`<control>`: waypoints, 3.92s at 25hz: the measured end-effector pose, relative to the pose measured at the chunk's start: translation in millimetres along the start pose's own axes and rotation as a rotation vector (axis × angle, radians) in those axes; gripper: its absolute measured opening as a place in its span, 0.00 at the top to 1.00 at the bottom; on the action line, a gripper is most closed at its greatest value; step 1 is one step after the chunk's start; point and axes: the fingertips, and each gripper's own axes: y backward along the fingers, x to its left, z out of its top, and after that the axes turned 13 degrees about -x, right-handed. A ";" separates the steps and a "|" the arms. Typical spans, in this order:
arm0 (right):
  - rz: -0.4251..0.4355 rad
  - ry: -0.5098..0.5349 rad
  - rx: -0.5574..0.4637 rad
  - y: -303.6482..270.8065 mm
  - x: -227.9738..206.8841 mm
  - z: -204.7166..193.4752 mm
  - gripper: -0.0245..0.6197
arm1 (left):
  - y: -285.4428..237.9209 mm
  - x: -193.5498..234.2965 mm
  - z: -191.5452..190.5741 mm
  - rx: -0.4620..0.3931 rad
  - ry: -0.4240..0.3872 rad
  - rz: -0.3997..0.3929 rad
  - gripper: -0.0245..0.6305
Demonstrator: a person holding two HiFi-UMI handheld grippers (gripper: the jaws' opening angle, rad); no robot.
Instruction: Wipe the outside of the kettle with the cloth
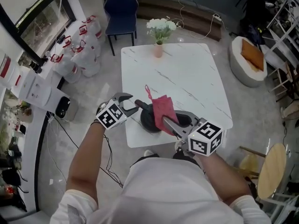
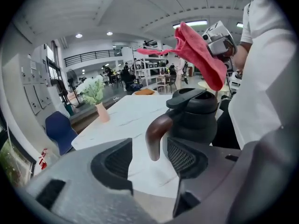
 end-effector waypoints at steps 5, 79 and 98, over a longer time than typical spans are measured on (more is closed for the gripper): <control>0.091 0.120 0.196 -52.2 0.6 -18.4 0.85 | -18.6 -14.3 -6.9 0.075 -0.101 -0.145 0.60; 0.018 0.417 0.227 -40.2 -63.7 -57.1 0.86 | -48.7 -41.6 23.7 -0.192 1.047 0.347 0.80; -0.089 0.290 0.319 33.3 -114.7 -129.1 0.86 | -39.6 -33.7 6.1 -0.275 1.135 0.350 0.80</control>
